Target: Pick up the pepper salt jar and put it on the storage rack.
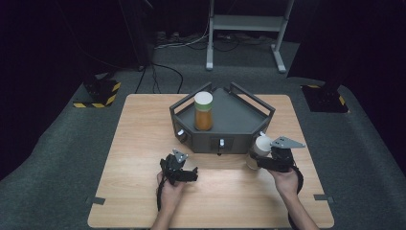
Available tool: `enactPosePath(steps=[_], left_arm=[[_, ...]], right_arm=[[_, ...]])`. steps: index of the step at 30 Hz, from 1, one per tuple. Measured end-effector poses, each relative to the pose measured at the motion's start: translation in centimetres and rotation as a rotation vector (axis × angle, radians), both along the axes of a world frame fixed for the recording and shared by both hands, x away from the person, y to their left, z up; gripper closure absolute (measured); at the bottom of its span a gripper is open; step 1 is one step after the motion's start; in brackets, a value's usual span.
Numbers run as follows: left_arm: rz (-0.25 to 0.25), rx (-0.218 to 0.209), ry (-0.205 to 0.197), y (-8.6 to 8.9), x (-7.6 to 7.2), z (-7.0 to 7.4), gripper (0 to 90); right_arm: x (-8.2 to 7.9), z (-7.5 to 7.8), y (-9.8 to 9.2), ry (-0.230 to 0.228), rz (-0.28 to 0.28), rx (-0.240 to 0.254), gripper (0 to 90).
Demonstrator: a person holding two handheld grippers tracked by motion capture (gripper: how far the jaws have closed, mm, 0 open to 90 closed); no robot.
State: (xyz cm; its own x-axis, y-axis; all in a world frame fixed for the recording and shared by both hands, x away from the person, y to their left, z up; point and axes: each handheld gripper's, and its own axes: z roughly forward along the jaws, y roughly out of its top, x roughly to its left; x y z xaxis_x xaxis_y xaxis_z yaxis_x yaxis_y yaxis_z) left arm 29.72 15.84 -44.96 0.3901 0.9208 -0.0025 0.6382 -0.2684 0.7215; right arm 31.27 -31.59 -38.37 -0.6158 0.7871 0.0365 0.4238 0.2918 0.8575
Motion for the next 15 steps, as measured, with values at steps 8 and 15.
enactPosePath(steps=[8, 15], left_arm=[[0.0, 0.0, 0.0, 0.0, 0.0, 0.0, 2.3], [0.0, 0.0, 0.0, 0.0, 0.0, 0.0, 2.3]], right_arm=[[0.4, 1.6, -0.3, 0.017, 0.021, 0.007, 34.0], [0.8, 3.2, -0.6, 0.017, 0.044, 0.016, 34.0]])
